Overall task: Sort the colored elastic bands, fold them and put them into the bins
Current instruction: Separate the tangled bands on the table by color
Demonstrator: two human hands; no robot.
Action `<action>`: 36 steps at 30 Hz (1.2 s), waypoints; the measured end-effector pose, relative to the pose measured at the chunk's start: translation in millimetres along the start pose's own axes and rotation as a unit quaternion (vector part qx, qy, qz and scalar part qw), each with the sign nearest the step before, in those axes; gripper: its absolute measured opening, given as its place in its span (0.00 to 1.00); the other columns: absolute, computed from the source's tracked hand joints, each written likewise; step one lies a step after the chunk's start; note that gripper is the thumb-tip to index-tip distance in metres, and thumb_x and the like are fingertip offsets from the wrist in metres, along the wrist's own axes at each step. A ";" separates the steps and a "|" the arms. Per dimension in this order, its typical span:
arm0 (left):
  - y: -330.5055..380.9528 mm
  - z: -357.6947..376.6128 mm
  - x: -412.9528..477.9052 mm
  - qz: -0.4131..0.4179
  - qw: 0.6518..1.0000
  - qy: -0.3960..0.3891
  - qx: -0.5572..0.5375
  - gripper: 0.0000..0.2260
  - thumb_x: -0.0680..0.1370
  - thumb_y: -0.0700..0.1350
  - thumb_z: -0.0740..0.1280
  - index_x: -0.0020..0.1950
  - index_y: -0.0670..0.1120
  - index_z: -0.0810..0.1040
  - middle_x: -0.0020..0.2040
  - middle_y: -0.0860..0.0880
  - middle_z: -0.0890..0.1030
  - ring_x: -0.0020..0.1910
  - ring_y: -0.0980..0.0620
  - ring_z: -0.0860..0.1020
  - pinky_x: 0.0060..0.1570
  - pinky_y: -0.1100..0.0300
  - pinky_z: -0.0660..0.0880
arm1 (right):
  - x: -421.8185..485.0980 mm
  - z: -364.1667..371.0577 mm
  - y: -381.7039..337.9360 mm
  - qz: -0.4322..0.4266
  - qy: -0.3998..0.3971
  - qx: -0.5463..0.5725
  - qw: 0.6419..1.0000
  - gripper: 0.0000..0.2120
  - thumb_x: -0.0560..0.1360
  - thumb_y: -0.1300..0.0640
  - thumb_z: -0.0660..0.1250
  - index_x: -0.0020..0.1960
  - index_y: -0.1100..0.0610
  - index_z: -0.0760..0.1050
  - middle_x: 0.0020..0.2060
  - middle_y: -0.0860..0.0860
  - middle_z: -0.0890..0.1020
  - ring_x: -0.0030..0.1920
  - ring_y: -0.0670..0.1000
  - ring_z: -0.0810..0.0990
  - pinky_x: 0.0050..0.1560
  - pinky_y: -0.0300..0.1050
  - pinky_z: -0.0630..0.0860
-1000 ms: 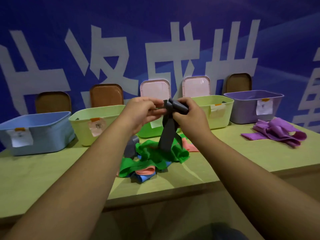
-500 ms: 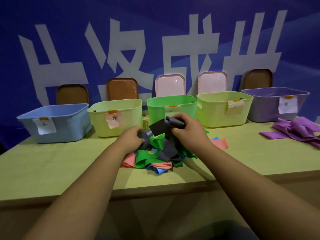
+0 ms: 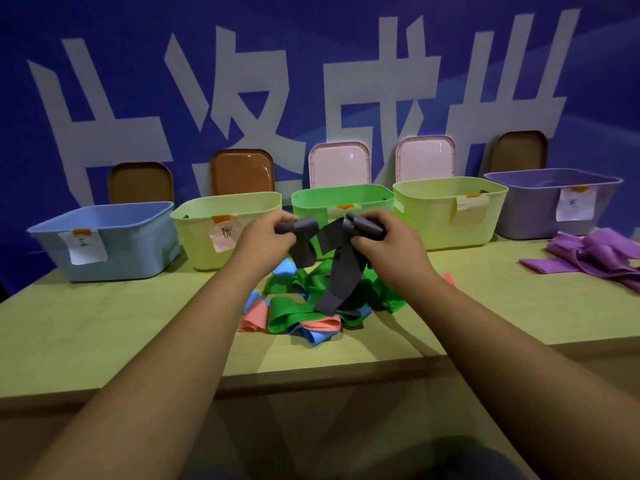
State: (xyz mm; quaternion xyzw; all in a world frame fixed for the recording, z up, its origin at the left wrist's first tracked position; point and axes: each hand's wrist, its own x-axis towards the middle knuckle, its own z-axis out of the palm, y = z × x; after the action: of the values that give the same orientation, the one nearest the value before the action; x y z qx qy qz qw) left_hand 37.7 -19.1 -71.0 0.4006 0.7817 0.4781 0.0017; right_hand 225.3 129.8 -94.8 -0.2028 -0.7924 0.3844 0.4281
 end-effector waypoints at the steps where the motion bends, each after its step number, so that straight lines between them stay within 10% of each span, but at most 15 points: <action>1: 9.5 1.8 0.6 0.009 1.000 -0.005 -0.024 0.16 0.78 0.35 0.70 0.59 0.53 0.85 0.48 0.56 0.84 0.47 0.53 0.81 0.46 0.57 0.78 | 1.5 -3.2 -2.6 0.002 0.007 0.012 1.000 0.16 0.76 0.58 0.75 0.61 0.44 0.82 0.49 0.39 0.83 0.49 0.47 0.83 0.50 0.55 0.85; 11: 85.9 41.8 -4.4 0.103 0.978 -0.114 -0.142 0.17 0.84 0.42 0.70 0.71 0.56 0.81 0.57 0.54 0.86 0.52 0.56 0.84 0.46 0.62 0.83 | 8.0 -74.9 -24.2 -0.002 0.070 0.054 0.996 0.18 0.80 0.59 0.74 0.66 0.45 0.78 0.53 0.40 0.81 0.55 0.45 0.82 0.53 0.45 0.86; 18: 142.6 88.1 -7.8 -0.010 0.959 -0.115 -0.258 0.10 0.88 0.56 0.63 0.60 0.55 0.83 0.57 0.49 0.87 0.56 0.45 0.86 0.53 0.46 0.86 | 6.9 -138.0 -8.7 0.020 0.140 0.002 0.990 0.18 0.80 0.61 0.71 0.67 0.46 0.79 0.53 0.43 0.81 0.52 0.43 0.81 0.53 0.45 0.84; 36: 213.4 263.1 5.6 -0.189 0.816 -0.191 -0.512 0.07 0.88 0.42 0.64 0.64 0.42 0.76 0.59 0.36 0.84 0.56 0.37 0.85 0.51 0.46 0.85 | 0.3 -243.1 71.3 0.099 0.233 0.058 0.966 0.16 0.82 0.61 0.72 0.67 0.49 0.77 0.53 0.43 0.79 0.53 0.49 0.82 0.42 0.41 0.86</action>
State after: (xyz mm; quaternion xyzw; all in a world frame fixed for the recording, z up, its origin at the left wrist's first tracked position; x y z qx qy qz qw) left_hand 268.6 228.1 -51.9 0.2694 0.4689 0.7134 0.4458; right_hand 427.4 280.2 -68.3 -0.3389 -0.6236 0.4120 0.5714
